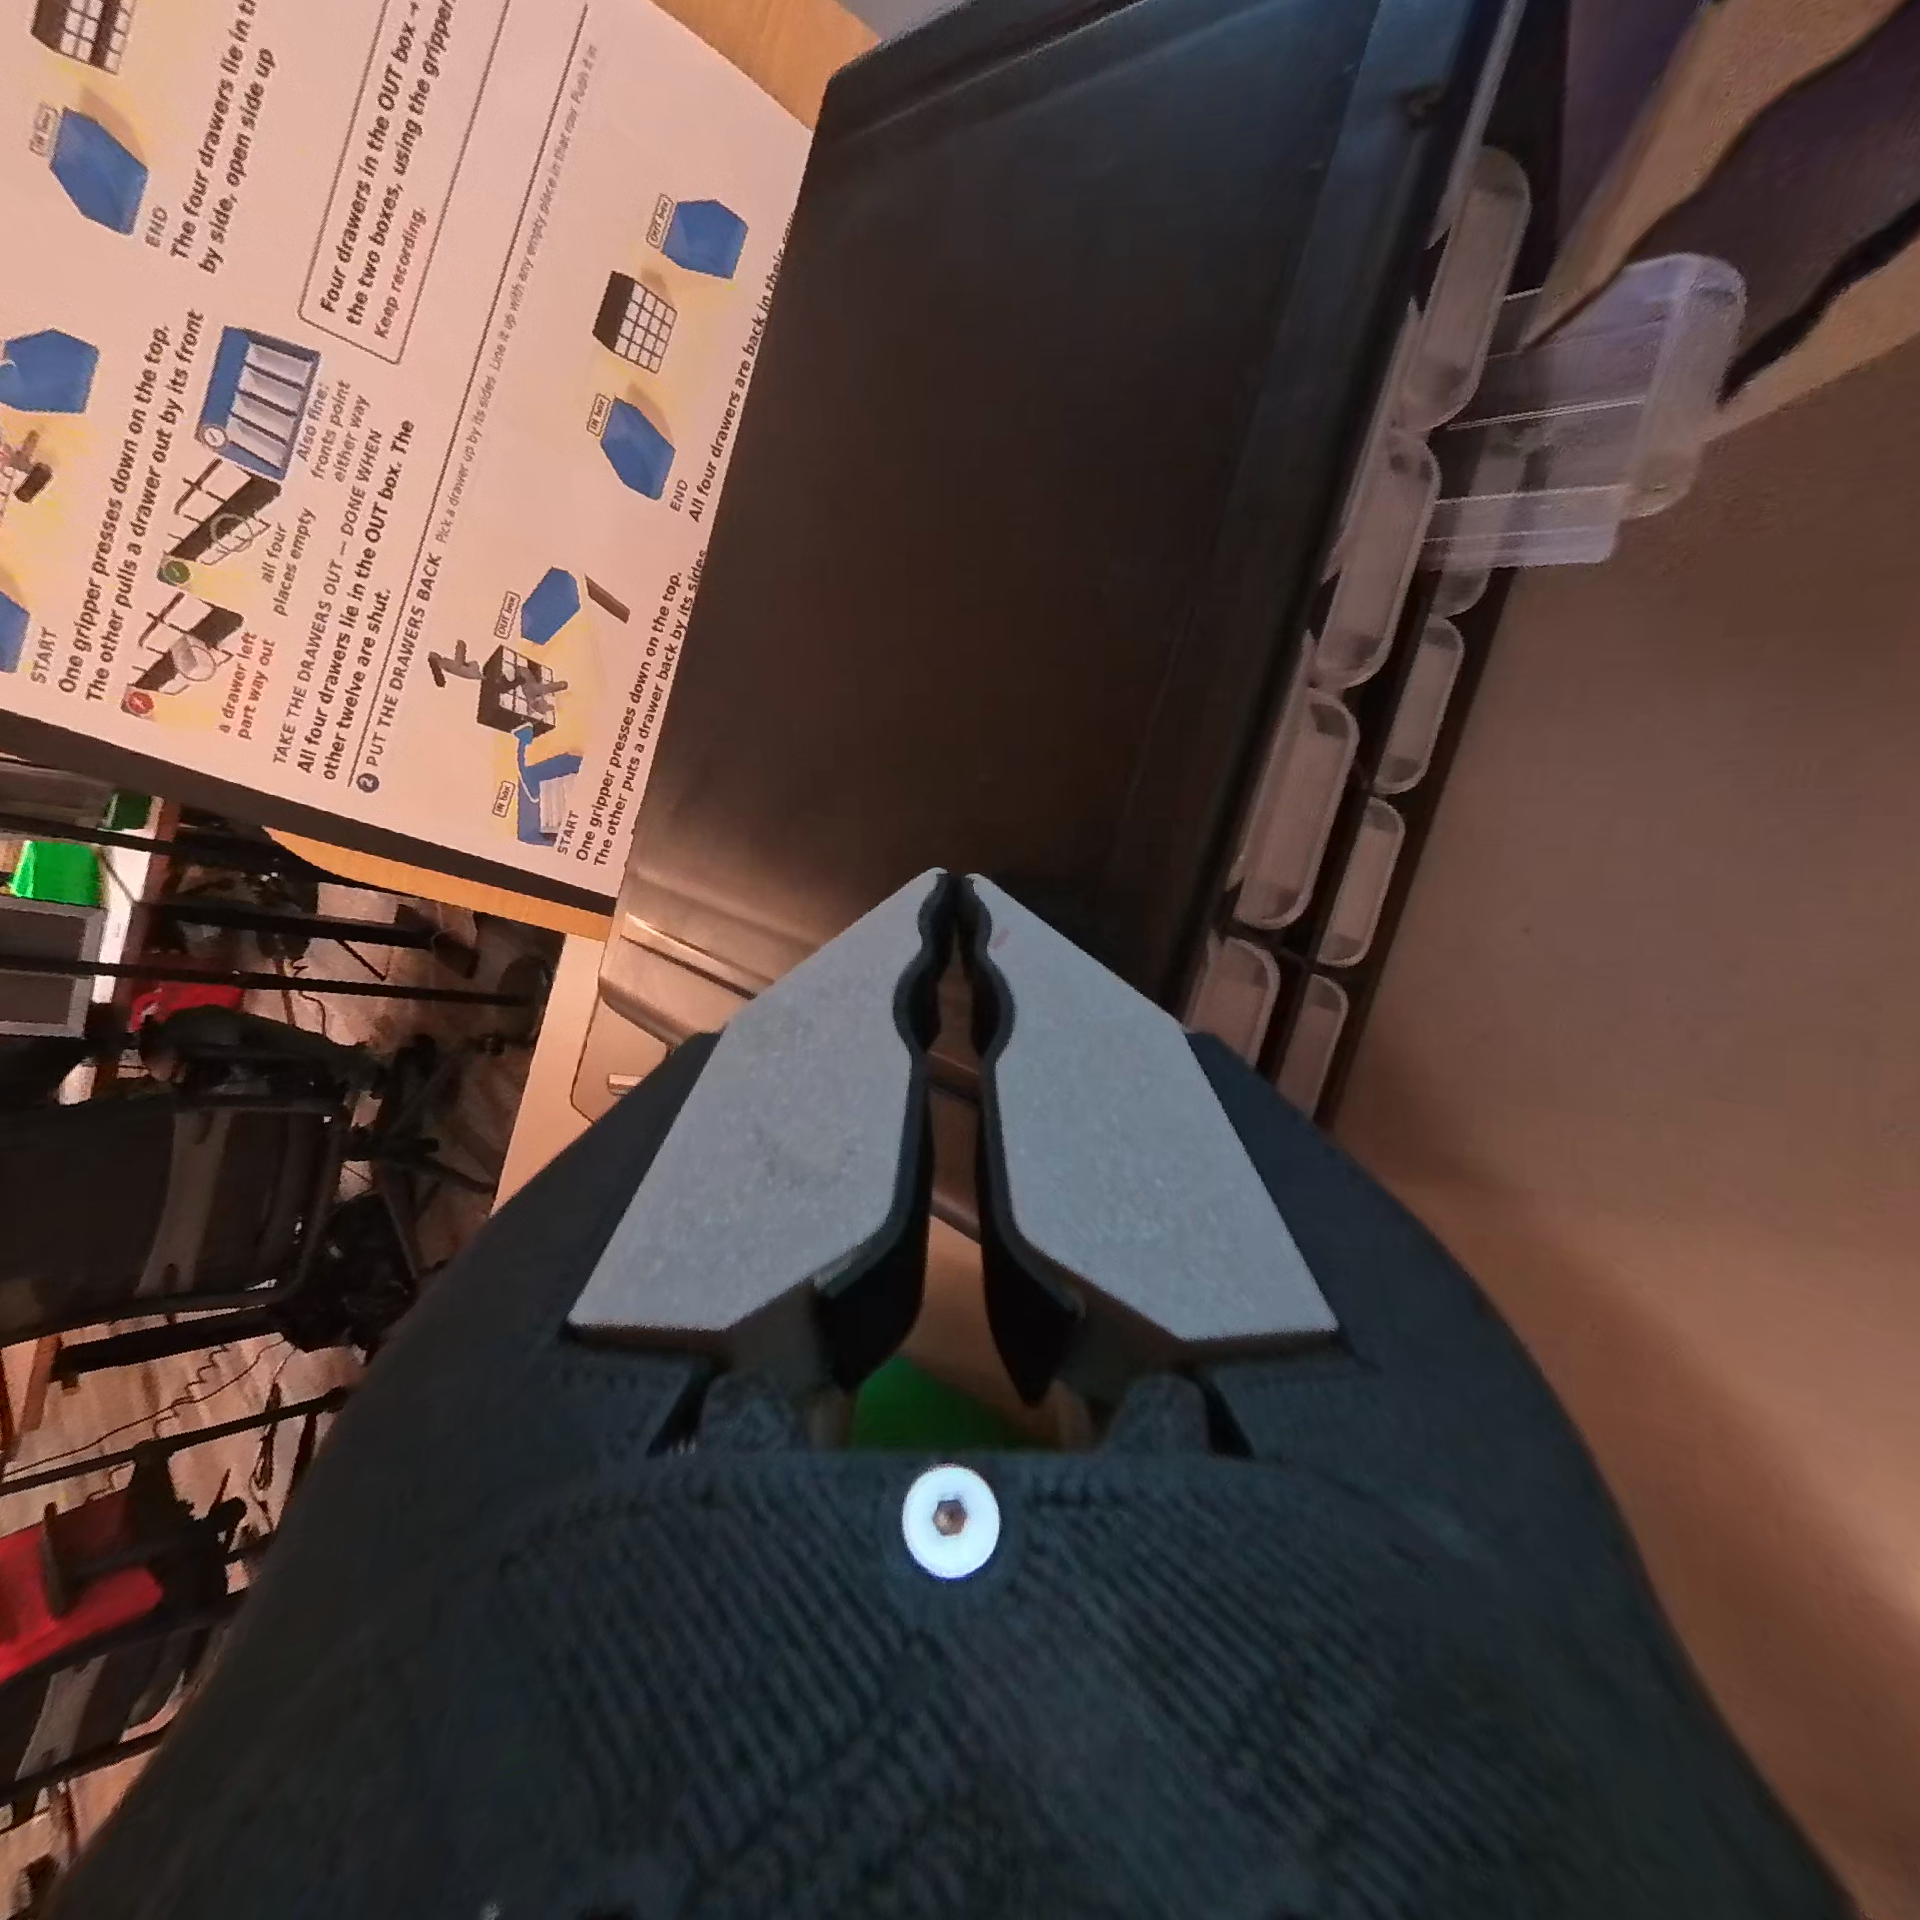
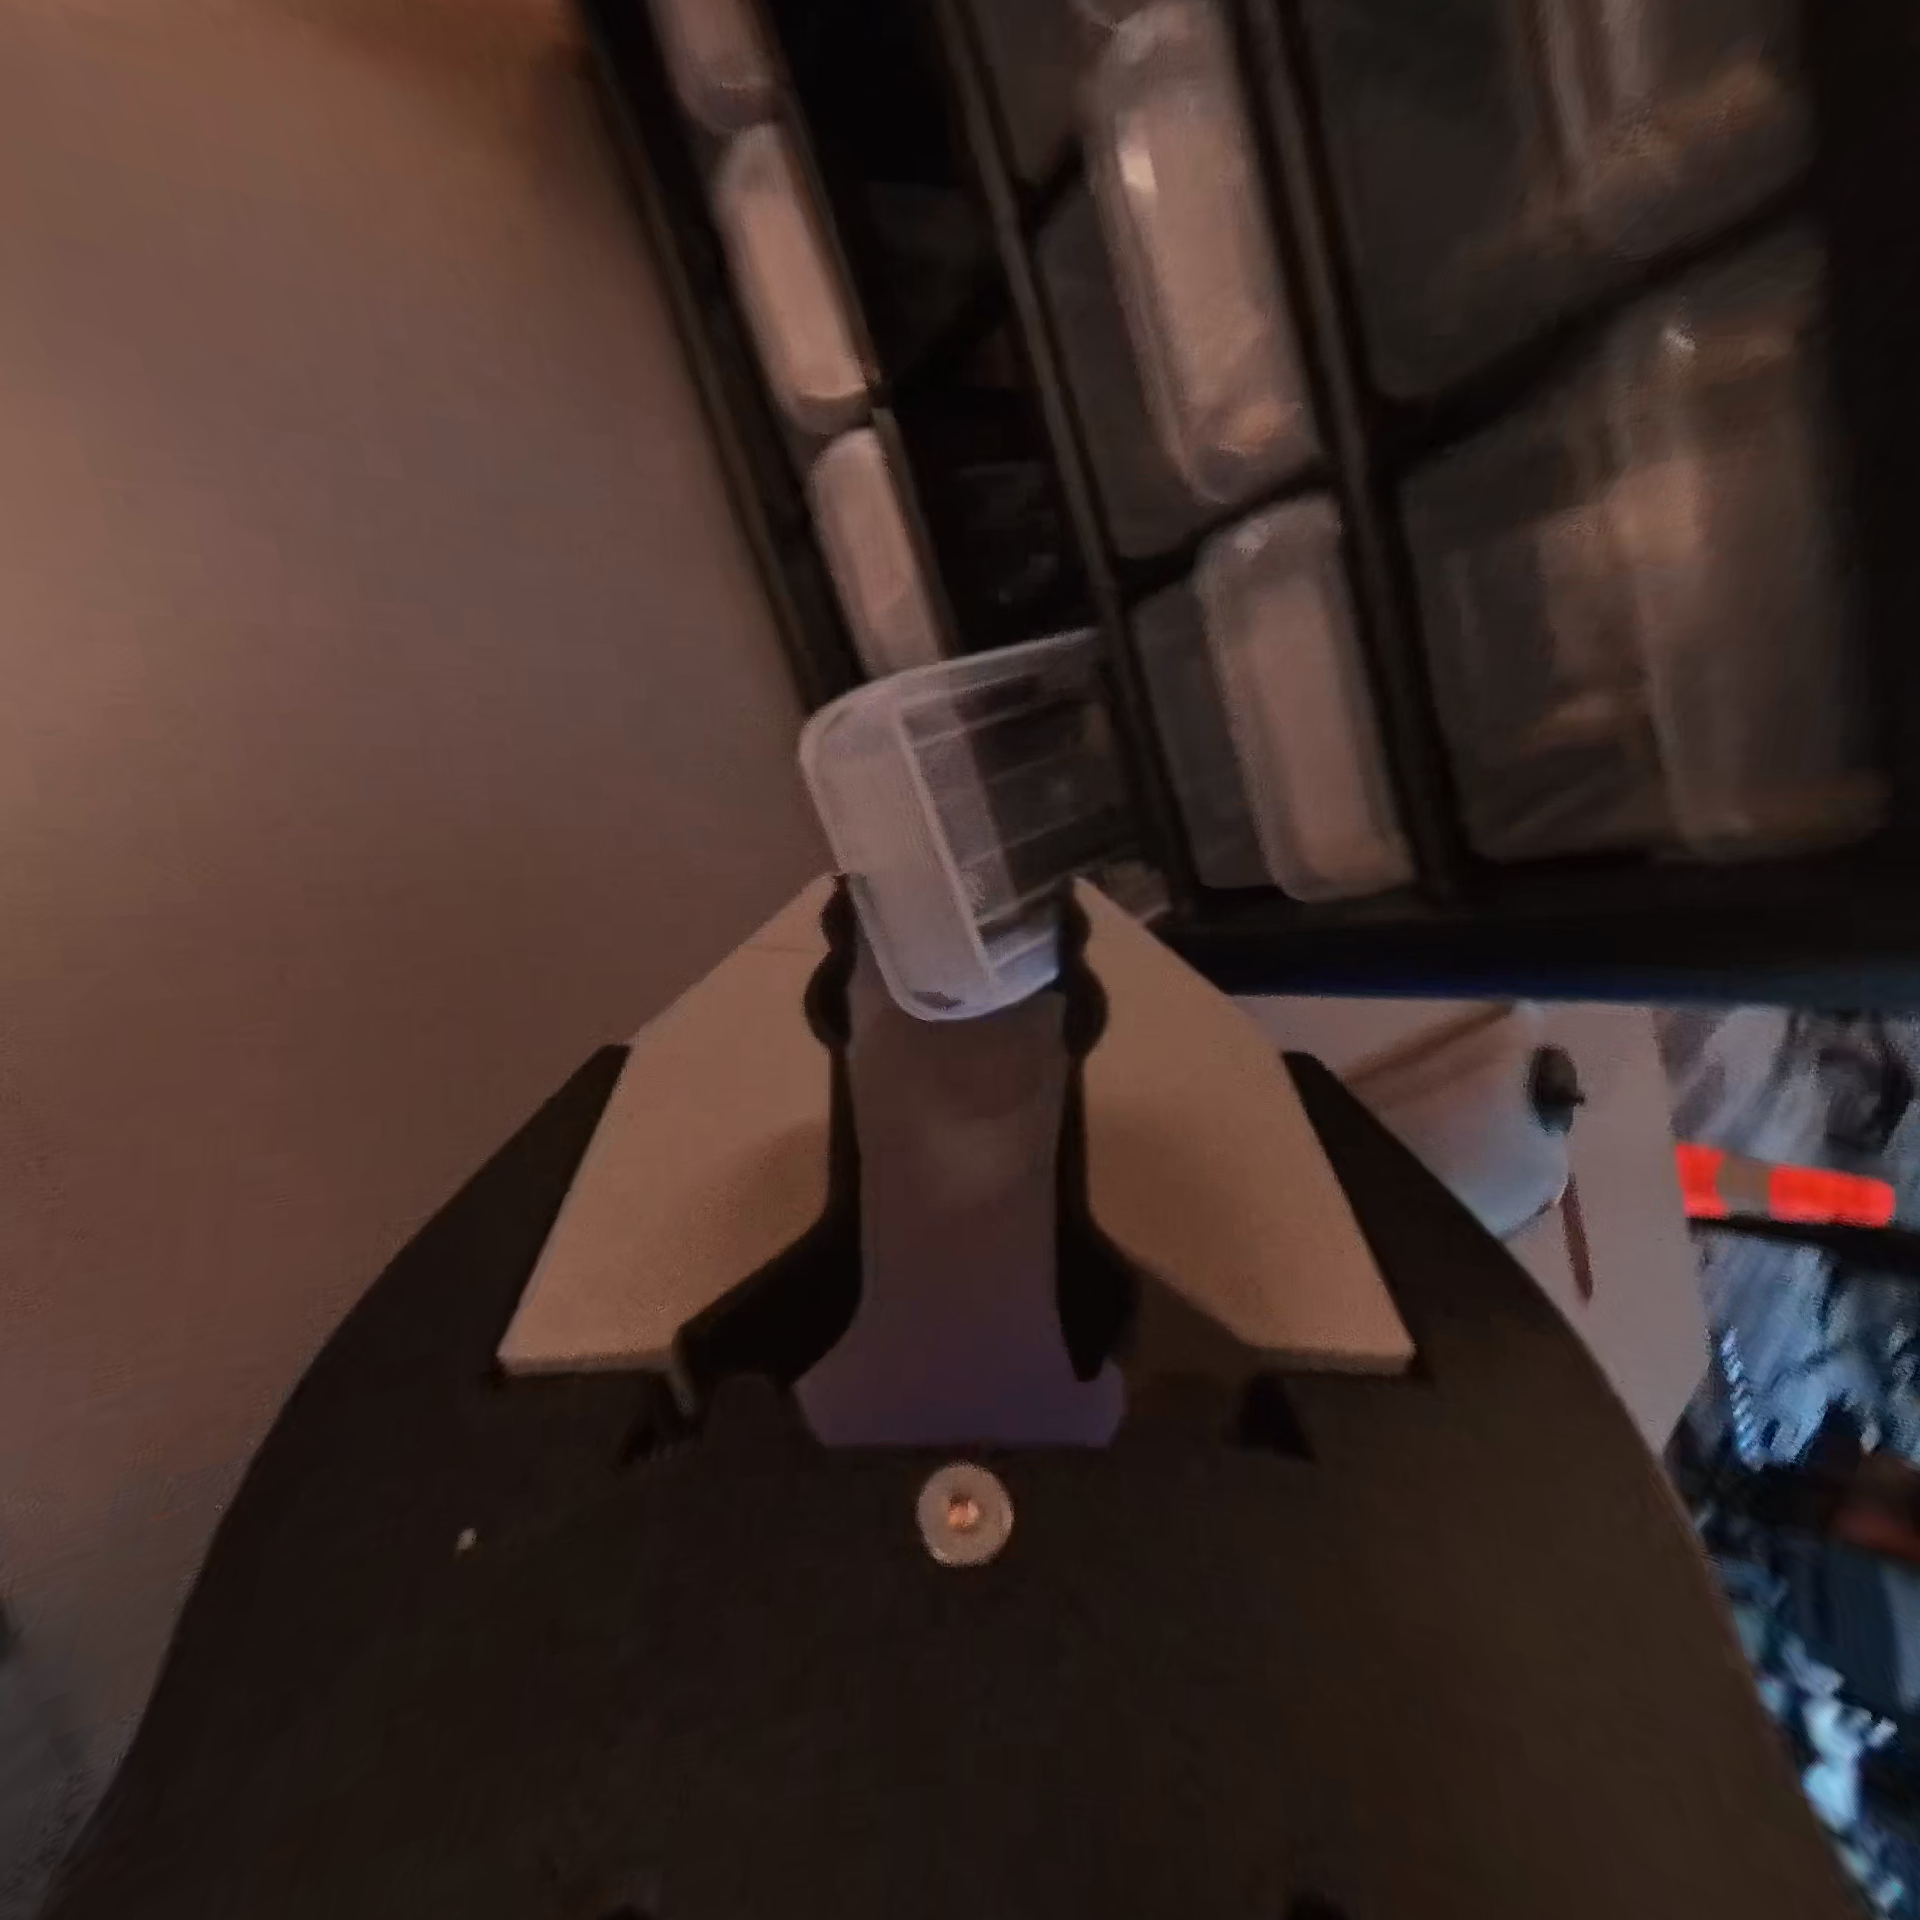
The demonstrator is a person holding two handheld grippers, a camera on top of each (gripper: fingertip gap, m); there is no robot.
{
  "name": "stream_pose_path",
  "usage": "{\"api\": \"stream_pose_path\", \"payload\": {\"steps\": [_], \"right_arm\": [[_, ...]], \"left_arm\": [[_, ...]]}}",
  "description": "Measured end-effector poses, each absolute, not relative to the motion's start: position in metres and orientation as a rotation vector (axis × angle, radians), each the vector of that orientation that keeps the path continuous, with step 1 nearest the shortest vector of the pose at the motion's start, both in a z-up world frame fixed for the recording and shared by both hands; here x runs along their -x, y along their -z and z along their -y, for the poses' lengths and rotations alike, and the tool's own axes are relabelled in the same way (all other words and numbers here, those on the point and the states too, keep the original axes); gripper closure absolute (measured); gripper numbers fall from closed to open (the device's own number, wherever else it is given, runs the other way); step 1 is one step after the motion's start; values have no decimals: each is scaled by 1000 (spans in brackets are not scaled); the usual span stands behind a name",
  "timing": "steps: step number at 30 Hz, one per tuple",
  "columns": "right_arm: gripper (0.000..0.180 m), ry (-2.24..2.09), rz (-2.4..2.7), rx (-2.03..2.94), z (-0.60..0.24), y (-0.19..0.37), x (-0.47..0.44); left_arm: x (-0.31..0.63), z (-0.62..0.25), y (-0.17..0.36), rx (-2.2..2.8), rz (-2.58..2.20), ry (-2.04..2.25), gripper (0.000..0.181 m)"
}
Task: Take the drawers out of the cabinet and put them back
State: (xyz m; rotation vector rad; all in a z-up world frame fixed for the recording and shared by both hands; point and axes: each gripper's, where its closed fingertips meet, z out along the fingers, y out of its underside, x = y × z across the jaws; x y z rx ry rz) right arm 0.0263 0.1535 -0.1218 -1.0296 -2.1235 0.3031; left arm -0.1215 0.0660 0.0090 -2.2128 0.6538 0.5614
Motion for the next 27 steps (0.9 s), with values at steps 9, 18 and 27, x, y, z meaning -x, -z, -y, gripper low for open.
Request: {"api": "stream_pose_path", "payload": {"steps": [9, 18, 27], "right_arm": [[154, -506, 2070, 973, -129, 102, -40], [180, -633, 2168, 1057, -122, 119, -42], [180, -487, 1923, 1219, -158, 139, -5]], "left_arm": [[122, -66, -9, 2245, -627, -509, 181], [122, -66, -9, 2213, -628, -515, 181], [128, -23, -15, 2127, -612, -383, 181]]}}
